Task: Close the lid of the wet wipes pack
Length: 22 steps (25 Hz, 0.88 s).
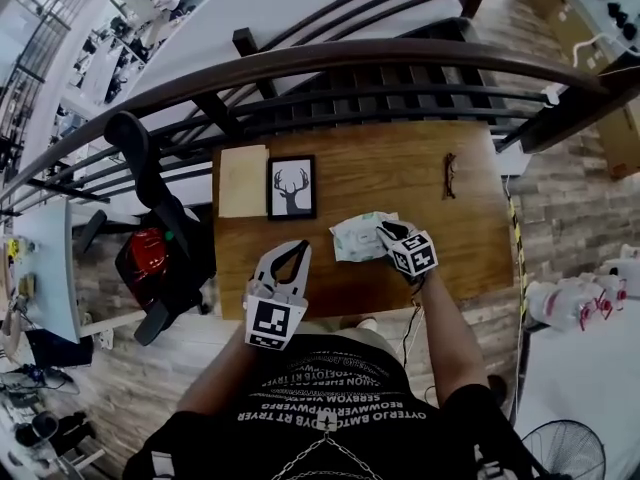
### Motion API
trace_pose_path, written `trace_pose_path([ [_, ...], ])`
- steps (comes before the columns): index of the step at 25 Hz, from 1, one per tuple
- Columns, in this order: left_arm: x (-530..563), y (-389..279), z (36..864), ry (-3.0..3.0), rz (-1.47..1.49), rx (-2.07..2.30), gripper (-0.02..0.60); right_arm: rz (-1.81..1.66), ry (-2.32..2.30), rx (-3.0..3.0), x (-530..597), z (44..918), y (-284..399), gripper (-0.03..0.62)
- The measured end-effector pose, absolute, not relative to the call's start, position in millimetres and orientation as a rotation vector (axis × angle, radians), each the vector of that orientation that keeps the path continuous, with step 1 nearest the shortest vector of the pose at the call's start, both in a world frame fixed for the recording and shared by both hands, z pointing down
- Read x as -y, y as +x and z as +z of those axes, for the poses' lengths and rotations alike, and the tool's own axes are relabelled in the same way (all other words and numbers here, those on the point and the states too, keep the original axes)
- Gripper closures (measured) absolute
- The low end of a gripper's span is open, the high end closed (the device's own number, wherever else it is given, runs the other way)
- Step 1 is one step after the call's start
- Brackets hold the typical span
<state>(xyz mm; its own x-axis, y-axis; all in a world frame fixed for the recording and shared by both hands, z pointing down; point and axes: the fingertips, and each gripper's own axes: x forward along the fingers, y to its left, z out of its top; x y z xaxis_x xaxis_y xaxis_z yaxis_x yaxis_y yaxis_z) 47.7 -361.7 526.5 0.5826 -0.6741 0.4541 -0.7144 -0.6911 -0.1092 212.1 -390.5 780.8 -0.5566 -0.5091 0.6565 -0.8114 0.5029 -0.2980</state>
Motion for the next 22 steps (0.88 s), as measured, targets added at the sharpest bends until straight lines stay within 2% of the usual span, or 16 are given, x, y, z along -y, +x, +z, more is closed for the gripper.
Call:
trace_pose_path([
  [6,342,53,527,2.715,0.718,1.200,0.554,0.790,1.016,2.201,358,795,213,0.505],
  [10,330,57,524,2.718,0.719,1.209,0.554,0.811,0.963,2.178,336,803,212,0.472],
  [15,318,60,522,2.712,0.712,1.234,0.554,0.913,0.963,2.344,331,775,202,0.449],
  [20,304,66,523,2.710,0.707,1.231,0.554,0.882,1.166,2.444,356,734,207,0.557],
  [22,301,67,522,2.712,0.703,1.231,0.554,0.874,1.207,2.417,364,732,207,0.571],
])
